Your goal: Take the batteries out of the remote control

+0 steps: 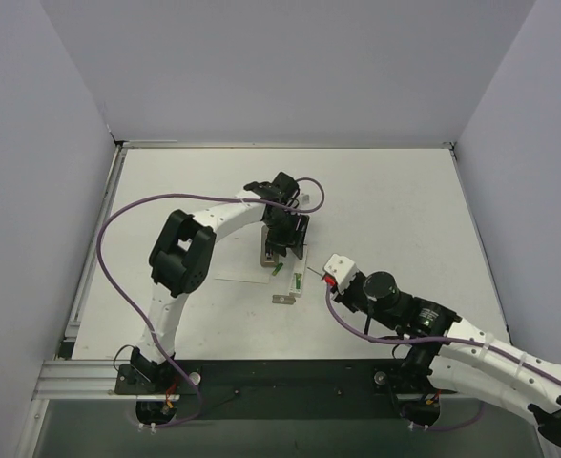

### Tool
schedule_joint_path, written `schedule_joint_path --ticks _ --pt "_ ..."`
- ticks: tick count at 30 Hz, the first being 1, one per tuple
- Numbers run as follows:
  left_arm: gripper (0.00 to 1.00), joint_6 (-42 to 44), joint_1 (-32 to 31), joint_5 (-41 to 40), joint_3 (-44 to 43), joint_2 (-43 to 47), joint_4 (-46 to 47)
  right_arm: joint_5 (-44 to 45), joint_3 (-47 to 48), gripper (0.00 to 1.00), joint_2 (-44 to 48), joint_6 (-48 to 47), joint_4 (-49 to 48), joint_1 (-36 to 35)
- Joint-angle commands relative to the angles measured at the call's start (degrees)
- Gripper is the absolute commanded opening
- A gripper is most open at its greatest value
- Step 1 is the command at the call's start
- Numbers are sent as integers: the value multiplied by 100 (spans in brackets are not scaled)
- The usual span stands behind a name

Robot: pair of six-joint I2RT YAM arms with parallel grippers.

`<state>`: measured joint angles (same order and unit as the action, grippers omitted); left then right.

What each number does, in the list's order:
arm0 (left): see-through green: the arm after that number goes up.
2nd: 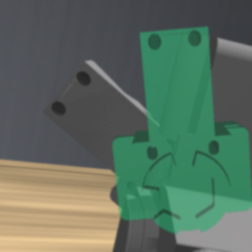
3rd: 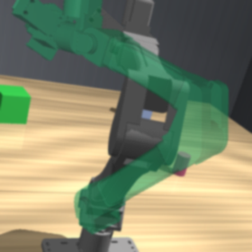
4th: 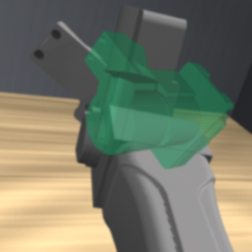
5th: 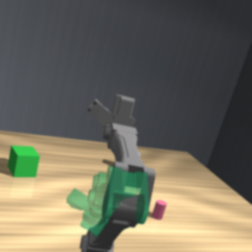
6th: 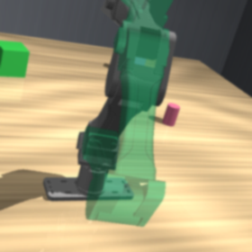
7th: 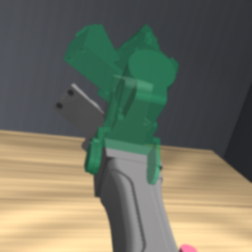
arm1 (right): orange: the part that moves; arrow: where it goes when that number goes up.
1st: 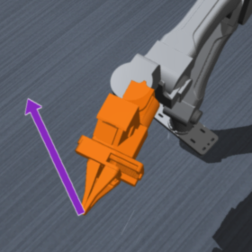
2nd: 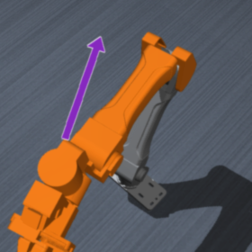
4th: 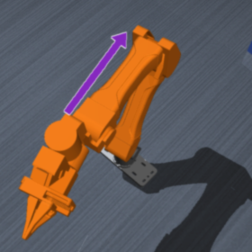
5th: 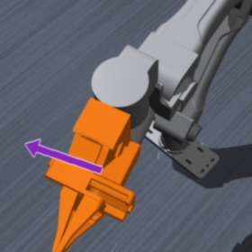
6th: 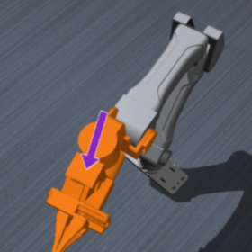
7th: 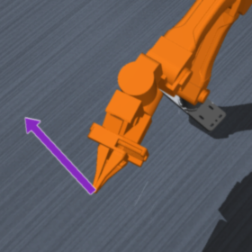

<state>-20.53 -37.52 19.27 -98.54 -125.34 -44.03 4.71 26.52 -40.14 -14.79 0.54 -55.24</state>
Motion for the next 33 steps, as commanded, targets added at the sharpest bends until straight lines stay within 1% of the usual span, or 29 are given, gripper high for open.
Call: schedule_joint_path --ticks 1,5,12,22,33 --pt "64 41 -141 -712 -428 142 -386 250 2 0 331 151 254 -57" --pt "64 -29 -256 -776 -596 -34 -519 258 -68 0 498 134 316 -74" --pt "65 -144 -326 -731 -613 -52 -370 250 -226 0 779 204 342 -74" --pt "64 -100 -370 -881 -816 -395 -572 250 -262 0 753 195 324 -74" --pt "64 -91 -414 -951 -974 -483 -659 188 -297 0 683 195 280 -74"
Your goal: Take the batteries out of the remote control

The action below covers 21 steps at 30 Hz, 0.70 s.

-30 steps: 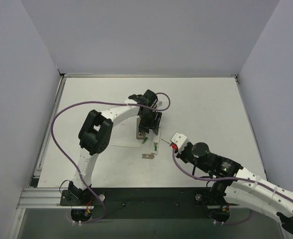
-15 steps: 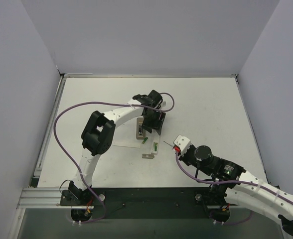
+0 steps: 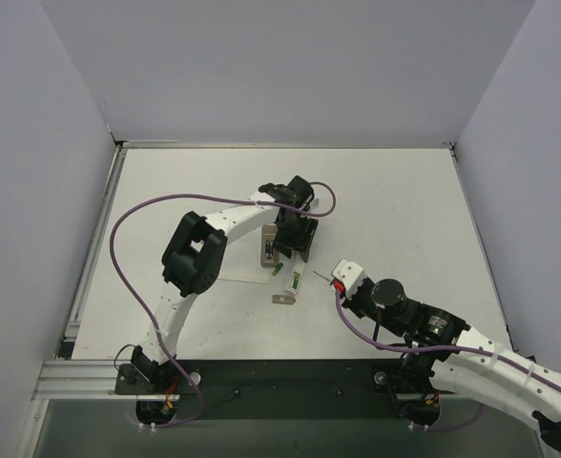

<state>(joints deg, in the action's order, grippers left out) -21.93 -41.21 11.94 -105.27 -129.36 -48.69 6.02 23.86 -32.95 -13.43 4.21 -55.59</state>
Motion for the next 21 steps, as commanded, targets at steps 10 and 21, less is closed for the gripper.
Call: schedule_joint_path --ticks 10,21 --pt "67 145 -159 -500 -441 104 -194 31 -48 0 -62 42 -113 -31" --pt "66 181 -212 -702 -749 -27 -475 48 -39 0 -1 7 -78 -31"
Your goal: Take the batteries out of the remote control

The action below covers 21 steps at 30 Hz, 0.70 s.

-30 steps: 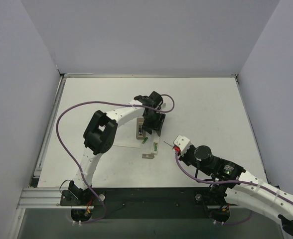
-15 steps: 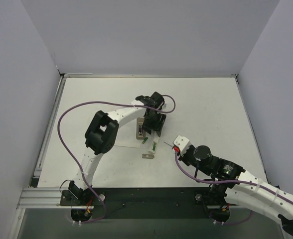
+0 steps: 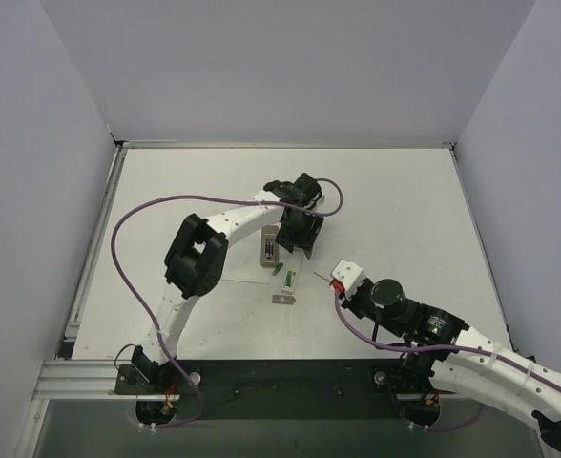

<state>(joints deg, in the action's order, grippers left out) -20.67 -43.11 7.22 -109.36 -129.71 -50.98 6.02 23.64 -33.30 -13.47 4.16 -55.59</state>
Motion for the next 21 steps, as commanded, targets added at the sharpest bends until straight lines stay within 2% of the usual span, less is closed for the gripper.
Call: schedule_joint_path --ticks 1,14,18,20,21 --pt "65 54 -22 -256 -349 -10 -272 48 -17 0 43 12 -65 -39" --pt "60 72 -22 -292 -191 -133 -228 13 27 0 -1 -15 -56 -39" --pt "49 10 -13 5 -129 -133 -202 -276 -26 0 -36 -94 -292 -31" --pt "27 -147 31 295 2 -38 -18 -452 -70 0 -132 -138 -546 -39" --pt "22 -192 40 489 37 7 44 -488 -70 0 -176 -147 -670 -39"
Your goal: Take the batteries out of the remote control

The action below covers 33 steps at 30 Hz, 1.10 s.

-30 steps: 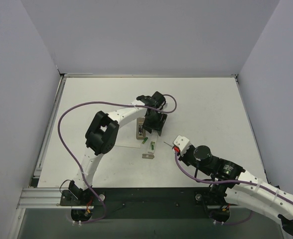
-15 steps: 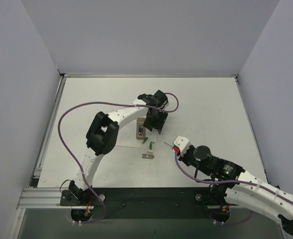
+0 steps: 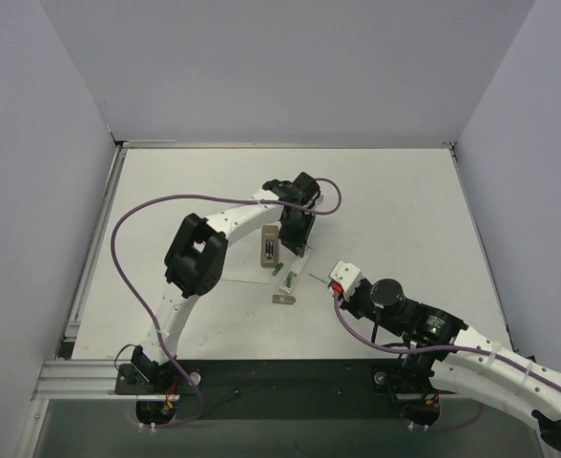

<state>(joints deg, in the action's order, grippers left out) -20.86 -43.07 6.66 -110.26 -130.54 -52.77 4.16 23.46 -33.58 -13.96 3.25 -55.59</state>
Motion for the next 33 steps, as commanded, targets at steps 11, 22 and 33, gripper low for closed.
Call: schedule_joint_path --ticks 11,22,33 --pt "0 -1411 562 2252 1506 845 2111 -243 317 0 -1167 -345 -721 -101" --pt "42 -87 519 1762 973 986 1588 206 562 0 -800 33 -177 -145" --pt "62 3218 -96 1927 959 1364 1567 2026 537 0 361 947 721 -154"
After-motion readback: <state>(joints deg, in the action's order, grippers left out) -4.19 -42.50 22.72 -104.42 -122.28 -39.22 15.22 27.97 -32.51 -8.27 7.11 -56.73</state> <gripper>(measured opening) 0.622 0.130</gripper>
